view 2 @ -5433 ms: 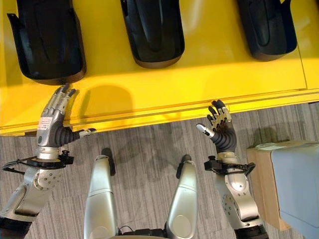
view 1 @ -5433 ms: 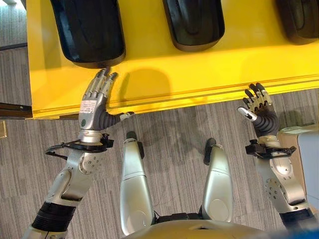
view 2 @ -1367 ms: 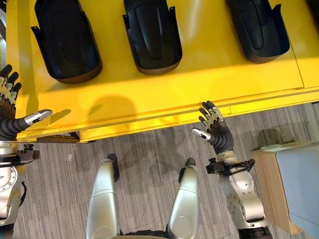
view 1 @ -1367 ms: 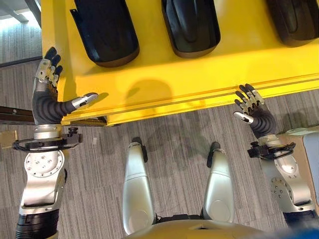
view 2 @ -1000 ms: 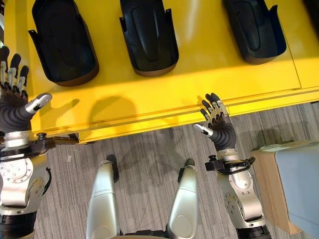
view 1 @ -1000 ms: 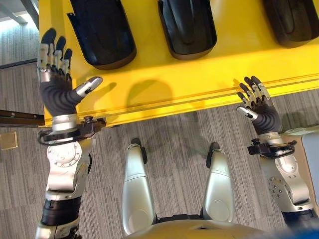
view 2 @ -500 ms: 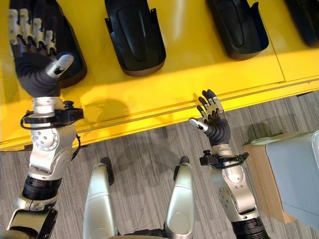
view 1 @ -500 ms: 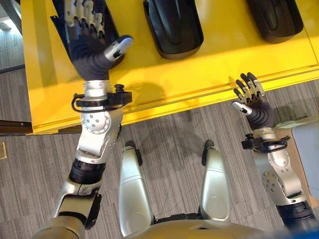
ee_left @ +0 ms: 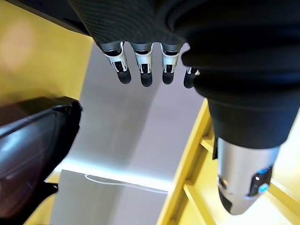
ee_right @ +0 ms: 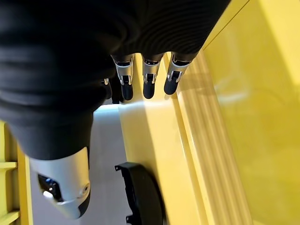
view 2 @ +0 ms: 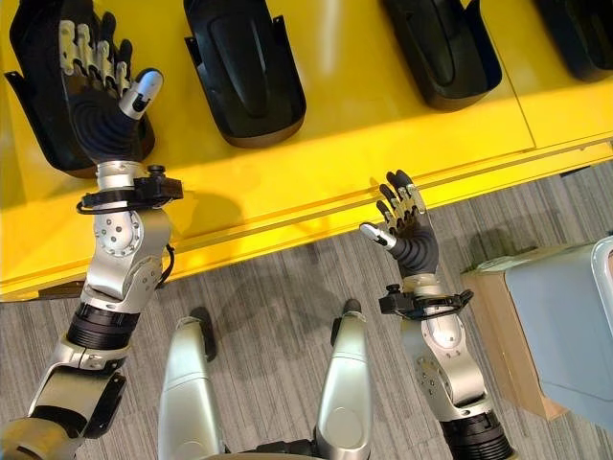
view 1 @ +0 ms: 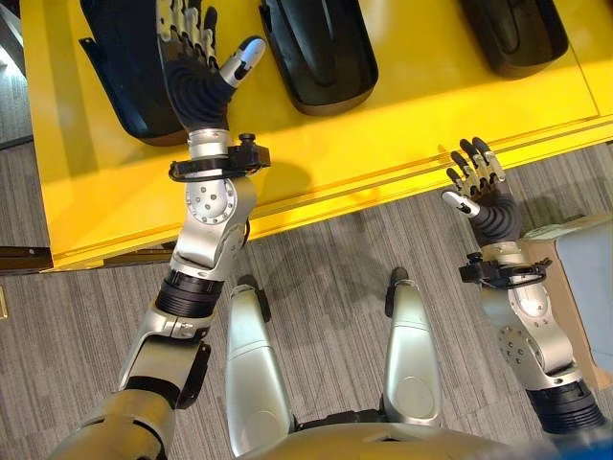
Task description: Move parts from the plastic box to the shelf.
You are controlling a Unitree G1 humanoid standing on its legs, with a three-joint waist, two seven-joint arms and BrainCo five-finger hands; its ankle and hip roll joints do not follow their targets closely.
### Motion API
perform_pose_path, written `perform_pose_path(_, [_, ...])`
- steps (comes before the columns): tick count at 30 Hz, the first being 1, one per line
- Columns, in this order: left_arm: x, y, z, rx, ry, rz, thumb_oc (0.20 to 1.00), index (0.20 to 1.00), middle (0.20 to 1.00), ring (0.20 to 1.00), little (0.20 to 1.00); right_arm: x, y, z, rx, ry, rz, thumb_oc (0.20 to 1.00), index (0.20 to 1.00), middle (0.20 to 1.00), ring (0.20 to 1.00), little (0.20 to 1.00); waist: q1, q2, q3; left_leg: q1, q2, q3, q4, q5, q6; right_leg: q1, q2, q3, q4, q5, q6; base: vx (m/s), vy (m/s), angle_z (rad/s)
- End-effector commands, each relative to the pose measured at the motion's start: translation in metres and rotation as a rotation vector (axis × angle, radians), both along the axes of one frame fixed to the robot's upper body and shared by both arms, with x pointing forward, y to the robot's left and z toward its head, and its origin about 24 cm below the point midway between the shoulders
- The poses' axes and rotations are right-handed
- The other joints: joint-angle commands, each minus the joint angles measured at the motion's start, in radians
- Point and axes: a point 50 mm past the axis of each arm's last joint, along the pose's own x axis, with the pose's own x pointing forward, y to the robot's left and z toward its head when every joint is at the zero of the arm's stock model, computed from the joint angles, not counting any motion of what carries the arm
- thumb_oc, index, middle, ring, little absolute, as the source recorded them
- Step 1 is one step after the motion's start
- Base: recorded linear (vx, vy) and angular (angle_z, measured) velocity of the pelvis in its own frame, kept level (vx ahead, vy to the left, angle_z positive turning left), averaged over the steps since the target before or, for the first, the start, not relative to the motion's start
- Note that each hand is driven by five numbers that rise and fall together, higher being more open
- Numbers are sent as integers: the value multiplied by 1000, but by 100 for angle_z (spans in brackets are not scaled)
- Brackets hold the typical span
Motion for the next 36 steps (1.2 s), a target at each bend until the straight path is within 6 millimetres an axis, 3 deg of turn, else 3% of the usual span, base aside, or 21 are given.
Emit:
perform_pose_path(1, [3,-11,20,-7,-74,-35,1000,1000,1000,1000,1000,2,-4,20,42,-122,-31,1000,1000,1000,1000,1000,-4,3,-29,43,14,17,-62,20,22,-44,-2,24,136,-93,-95,0,0,0])
perform_pose_path(21, [19,-35,14,-28,15,-112,1000,1000,1000,1000,1000,6,-4,16,47,-97,-57,1000,1000,1000,1000,1000,-19,-3,-36,37,16,22,-55,17,23,-59,5,33,147,-93,-94,4,-1,-2])
perform_pose_path(36, [25,-30,1,-51,75,-79,1000,1000,1000,1000,1000,7,-3,11,59,-78,-66,1000,1000,1000,1000,1000,-17,-4,-35,28,17,24,-47,16,24,-70,7,39,153,-92,-96,0,0,0])
